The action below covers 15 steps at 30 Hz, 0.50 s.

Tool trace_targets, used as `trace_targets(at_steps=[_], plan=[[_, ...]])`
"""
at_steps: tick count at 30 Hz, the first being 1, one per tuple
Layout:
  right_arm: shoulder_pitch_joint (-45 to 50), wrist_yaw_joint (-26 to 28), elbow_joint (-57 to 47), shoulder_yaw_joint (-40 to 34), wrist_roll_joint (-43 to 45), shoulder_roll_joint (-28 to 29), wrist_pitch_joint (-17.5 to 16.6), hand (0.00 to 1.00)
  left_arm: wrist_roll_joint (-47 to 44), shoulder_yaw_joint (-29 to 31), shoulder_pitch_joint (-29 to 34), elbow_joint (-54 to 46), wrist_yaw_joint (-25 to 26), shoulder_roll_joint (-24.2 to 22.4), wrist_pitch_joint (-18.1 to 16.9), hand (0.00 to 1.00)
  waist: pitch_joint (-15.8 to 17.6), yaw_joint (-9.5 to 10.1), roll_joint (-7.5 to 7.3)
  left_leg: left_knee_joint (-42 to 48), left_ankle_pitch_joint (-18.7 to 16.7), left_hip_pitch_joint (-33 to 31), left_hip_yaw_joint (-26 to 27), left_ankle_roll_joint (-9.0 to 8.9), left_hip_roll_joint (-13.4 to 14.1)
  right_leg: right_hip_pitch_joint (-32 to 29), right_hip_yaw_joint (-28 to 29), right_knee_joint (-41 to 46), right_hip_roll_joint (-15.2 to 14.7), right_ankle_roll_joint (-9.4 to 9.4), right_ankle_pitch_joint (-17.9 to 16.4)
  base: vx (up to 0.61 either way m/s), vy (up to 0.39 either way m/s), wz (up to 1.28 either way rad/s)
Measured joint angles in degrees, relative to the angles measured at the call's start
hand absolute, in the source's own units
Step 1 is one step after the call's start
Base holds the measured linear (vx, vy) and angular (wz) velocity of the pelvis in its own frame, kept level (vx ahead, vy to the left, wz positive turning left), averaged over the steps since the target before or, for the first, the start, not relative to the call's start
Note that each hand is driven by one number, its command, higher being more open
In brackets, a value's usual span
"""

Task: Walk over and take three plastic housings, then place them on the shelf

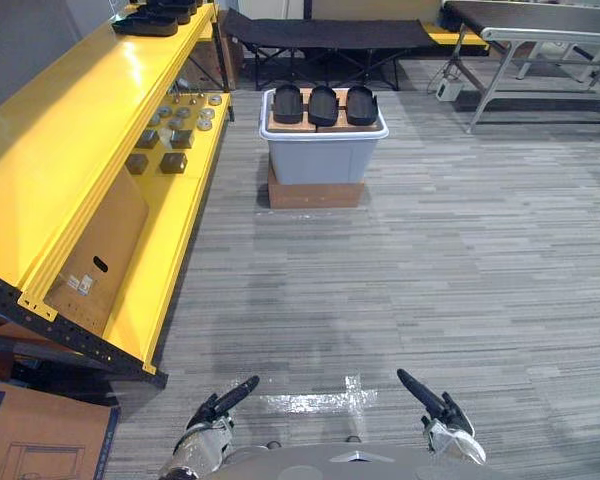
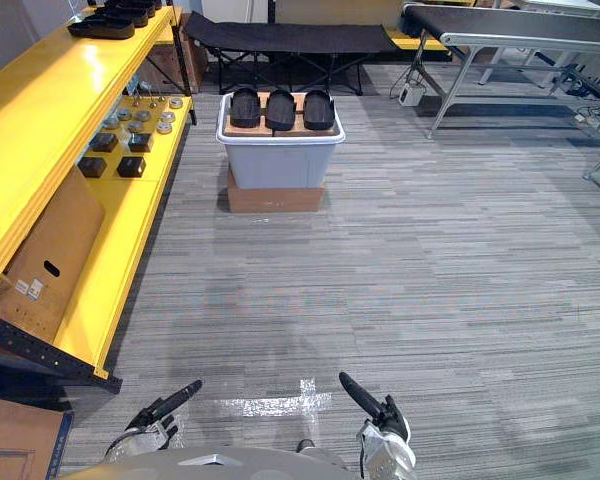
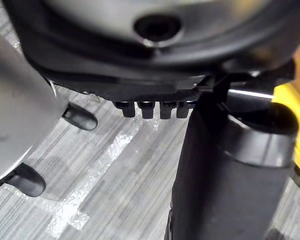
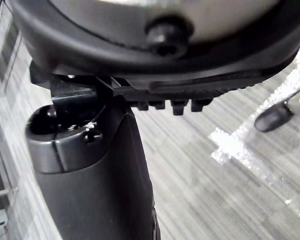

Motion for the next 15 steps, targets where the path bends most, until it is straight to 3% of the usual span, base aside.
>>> trace_targets(at_steps=[6,13,15], plan=[[1.4,1.9,2.1,0.0,-0.4,0.0,0.0,1.00,0.3,1.7,1.6,0.1,-1.4,-0.6,-0.4,1.00,-0.9,-0.02,0.62,-0.7,0.3,0.2,0.1,0.25,0.0,-0.3,0.0,-0.2,0.0,0.18,0.1,-0.06,-0.012,0.00],[0.7,2.4,2.2,0.0,-2.1,0.0,0.0,1.00,1.0,1.4,1.7,0.0,-1.8,-0.5,-0.9,1.00,-1.1,0.08,0.22,-1.3,0.5,1.0,0.9,0.32,0.0,0.0,0.9,-0.9,0.2,0.10,0.7,0.01,0.000,-0.06],[-0.1,2.2,2.1,0.0,-2.3,0.0,0.0,1.00,2.8,0.9,1.7,-0.5,-2.2,-0.5,-0.6,1.00,-0.9,0.10,0.06,-0.3,-1.0,0.9,1.9,0.17,0.1,-2.6,1.8,4.8,-0.1,-0.09,-1.8,0.04,0.018,-0.22]])
